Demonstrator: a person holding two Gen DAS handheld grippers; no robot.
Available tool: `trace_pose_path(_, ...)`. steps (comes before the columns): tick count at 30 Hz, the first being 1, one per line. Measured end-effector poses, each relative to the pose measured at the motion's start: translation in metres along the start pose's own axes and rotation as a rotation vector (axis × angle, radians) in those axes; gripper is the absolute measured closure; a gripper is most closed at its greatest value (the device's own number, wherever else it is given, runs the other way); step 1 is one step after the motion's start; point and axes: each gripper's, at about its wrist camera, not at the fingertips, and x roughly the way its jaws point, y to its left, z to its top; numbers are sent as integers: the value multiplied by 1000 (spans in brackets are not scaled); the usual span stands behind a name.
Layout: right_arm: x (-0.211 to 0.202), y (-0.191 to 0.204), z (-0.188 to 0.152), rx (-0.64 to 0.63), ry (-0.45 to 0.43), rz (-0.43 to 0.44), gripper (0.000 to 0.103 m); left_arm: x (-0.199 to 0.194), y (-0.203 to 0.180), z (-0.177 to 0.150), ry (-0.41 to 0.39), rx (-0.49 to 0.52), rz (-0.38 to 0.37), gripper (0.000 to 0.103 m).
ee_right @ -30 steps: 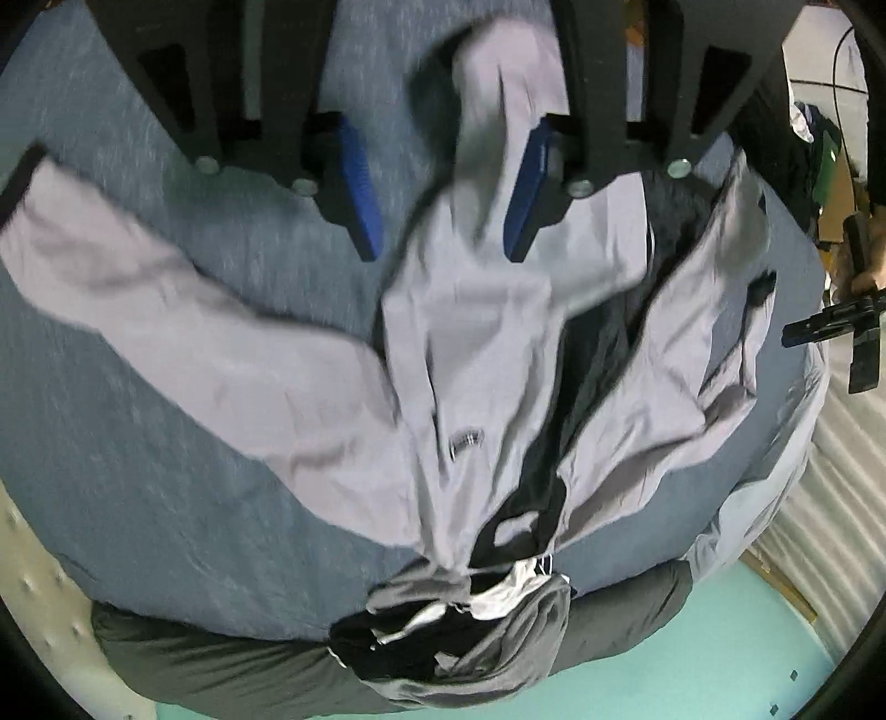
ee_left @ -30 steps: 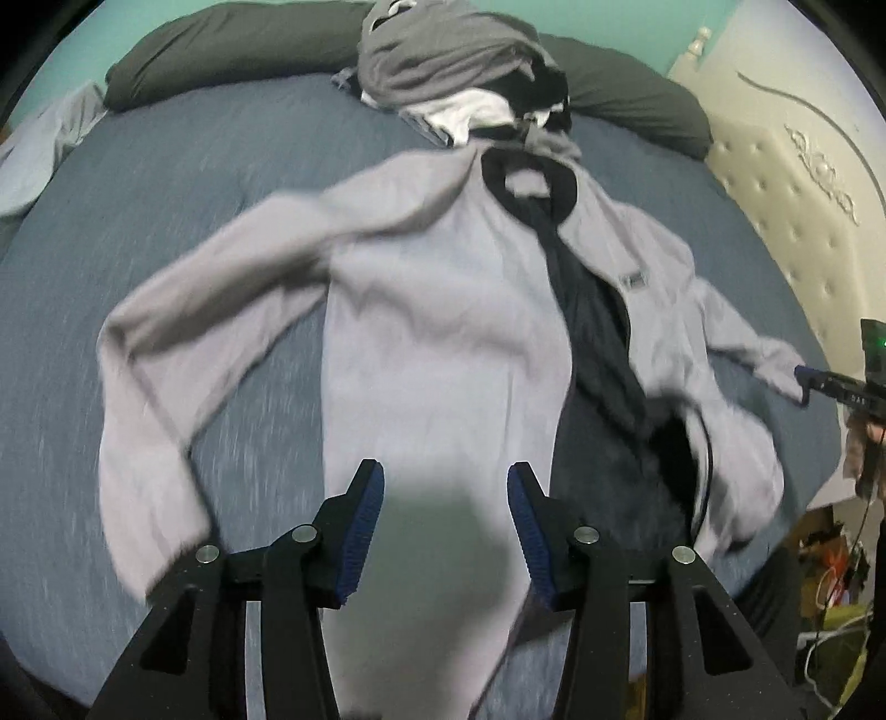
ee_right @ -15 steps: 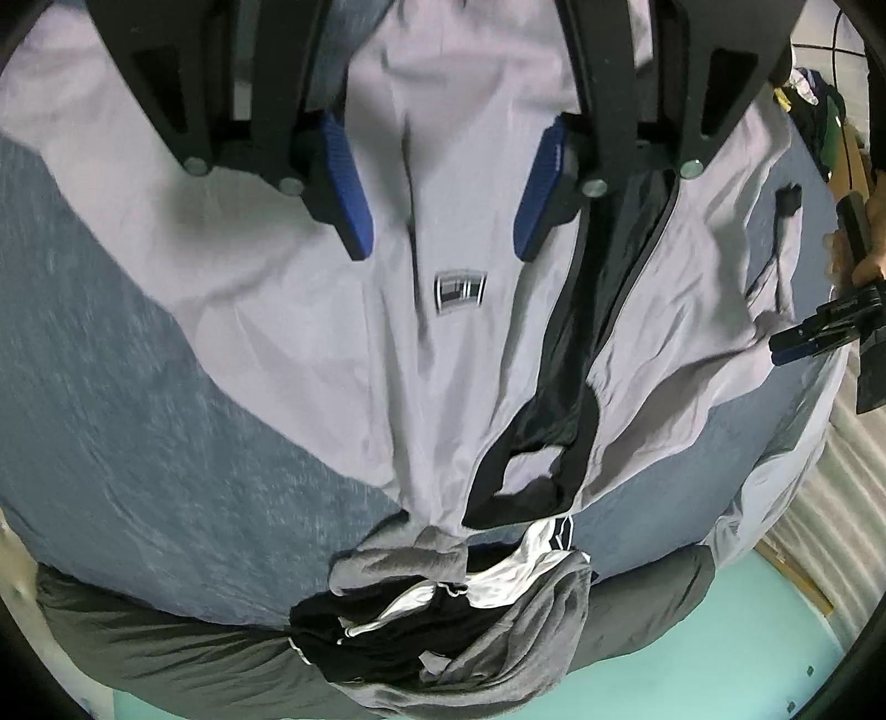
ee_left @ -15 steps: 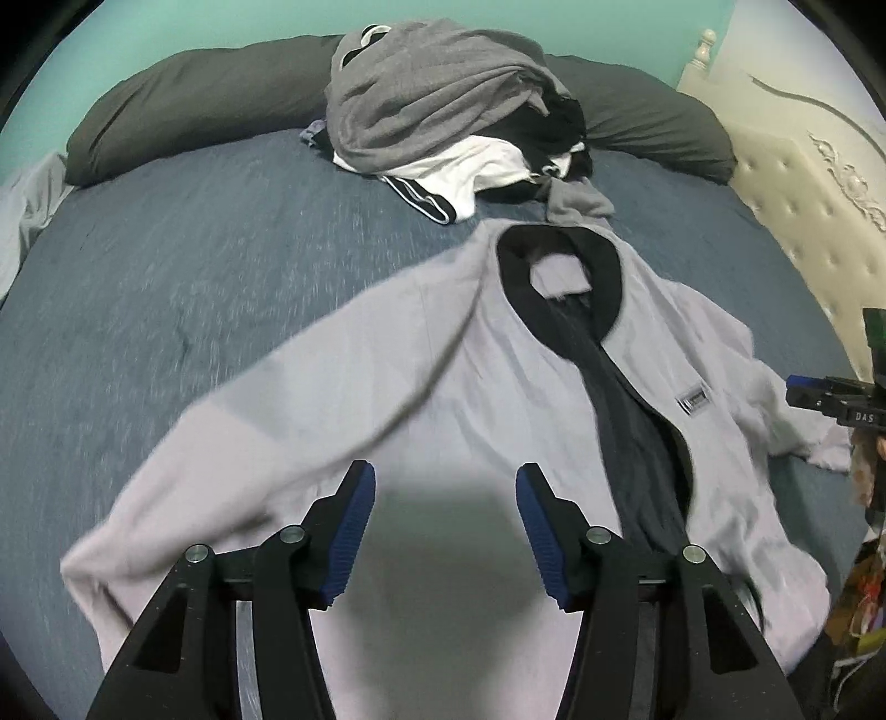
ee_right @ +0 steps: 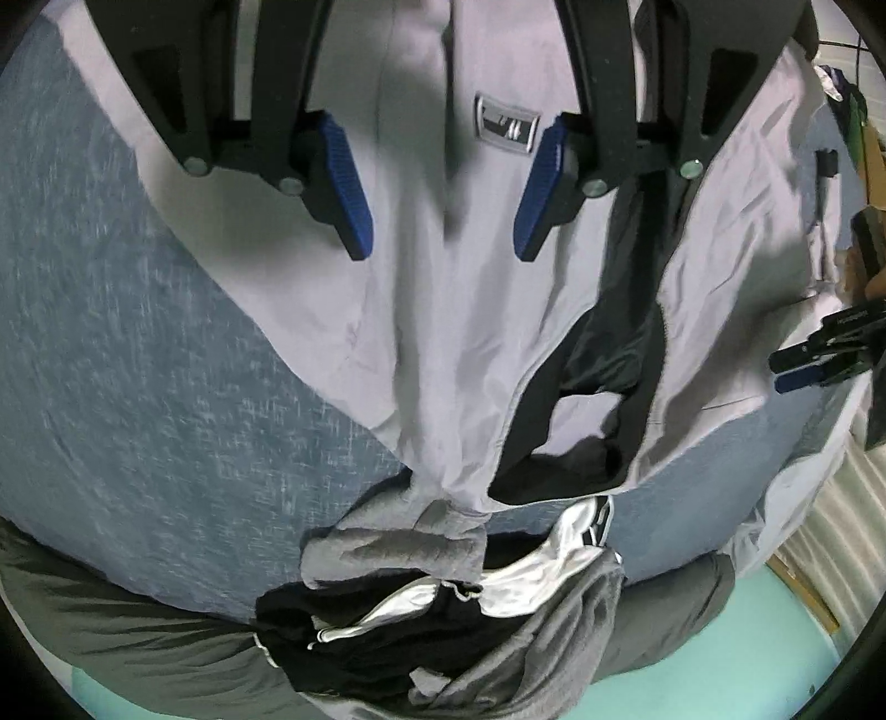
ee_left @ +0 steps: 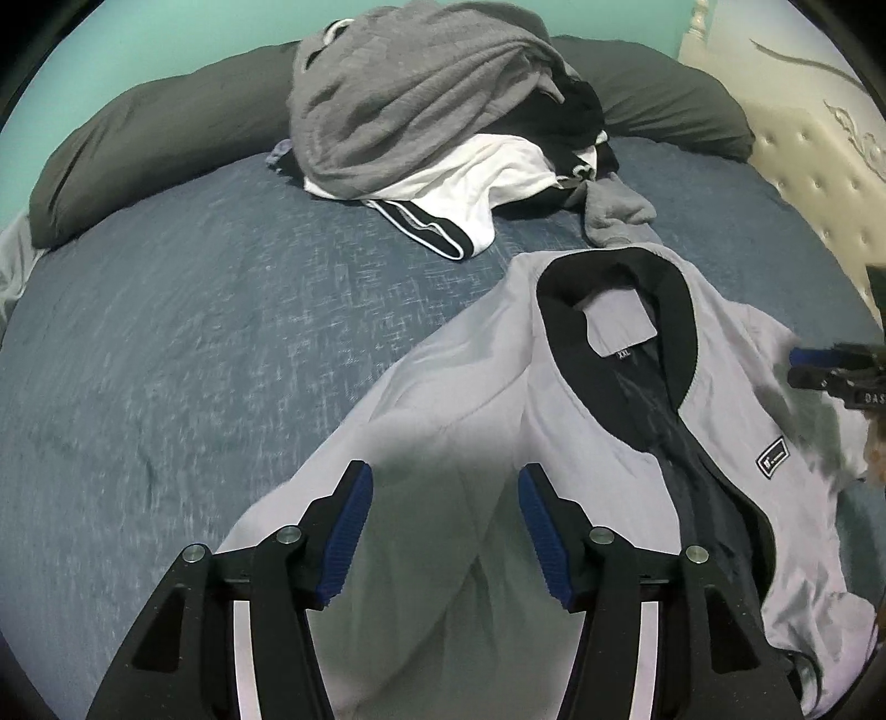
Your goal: Fold clothes
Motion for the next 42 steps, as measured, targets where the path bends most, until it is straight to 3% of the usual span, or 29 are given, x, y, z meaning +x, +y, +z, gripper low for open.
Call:
trace_pose_path(8,28,0,23,-37,-8,-47,49,27,0,6,43,33,-2,43)
trace_pose_path(10,19,-8,26,-23,-57,-55,49,31,2,7,46,41,-3,48)
trace_pose_path(12,9,-17,30,-4,-109,-69,49,33,4,6,46,51,-1,59)
trace_pose_path(14,5,-26,33,-11,-117,-117,49,34,7,5,46,56,0,66)
trace_pose_path(20,28,-33,30,-90,-28,-214,49,37,11,7,42,49,14,86)
trace_pose_path(22,33,-31,29,-109,-21,-212,54,37,12,9,38,51,25,89)
trace_pose_path(24,39,-30,28,-128,-10,-224,84,37,14,12,35,50,41,94)
trace_pose_path(26,45,-29,27,-147,0,-236,96,36,16,16,31,46,58,96)
trace_pose_path(33,7,-46,50,-95,-158,-257,99,24,41,42,-12,-27,119,98)
trace_pose_path(42,-12,-71,104,-28,-224,-273,100,15,78,87,-45,-140,118,98)
